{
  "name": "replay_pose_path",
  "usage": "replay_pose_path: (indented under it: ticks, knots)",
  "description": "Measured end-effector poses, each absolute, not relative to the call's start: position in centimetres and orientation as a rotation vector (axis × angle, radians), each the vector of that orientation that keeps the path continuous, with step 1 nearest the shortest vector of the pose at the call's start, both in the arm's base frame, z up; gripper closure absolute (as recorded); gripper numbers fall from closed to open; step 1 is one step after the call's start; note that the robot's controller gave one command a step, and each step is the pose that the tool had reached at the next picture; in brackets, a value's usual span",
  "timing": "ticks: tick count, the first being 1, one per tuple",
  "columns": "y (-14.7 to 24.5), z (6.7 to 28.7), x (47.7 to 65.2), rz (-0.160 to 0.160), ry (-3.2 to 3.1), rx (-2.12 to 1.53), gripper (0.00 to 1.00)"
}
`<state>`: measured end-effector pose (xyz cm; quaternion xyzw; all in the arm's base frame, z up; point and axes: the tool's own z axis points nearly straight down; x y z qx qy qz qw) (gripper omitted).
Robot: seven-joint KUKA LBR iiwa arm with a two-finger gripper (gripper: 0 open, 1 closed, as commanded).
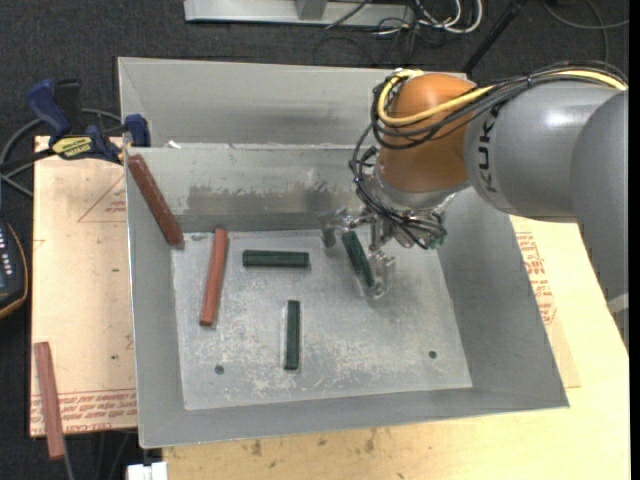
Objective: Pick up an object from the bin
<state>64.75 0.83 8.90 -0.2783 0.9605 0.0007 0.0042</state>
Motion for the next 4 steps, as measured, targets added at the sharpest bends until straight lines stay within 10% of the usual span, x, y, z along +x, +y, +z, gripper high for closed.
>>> replay_pose_path:
  ticks: [1,2,3,4]
  knots:
    - [9.1,7.6,64.6,0.007,2.995,-0.929,0.0]
    - [8.6,7.6,64.6,0.003,3.0,-0.918,1.0]
    - [6.1,13.2,63.5,0.001,3.123,-0.273,1.0]
    - [6.2,13.0,63.5,0.002,3.125,-0.277,0.0]
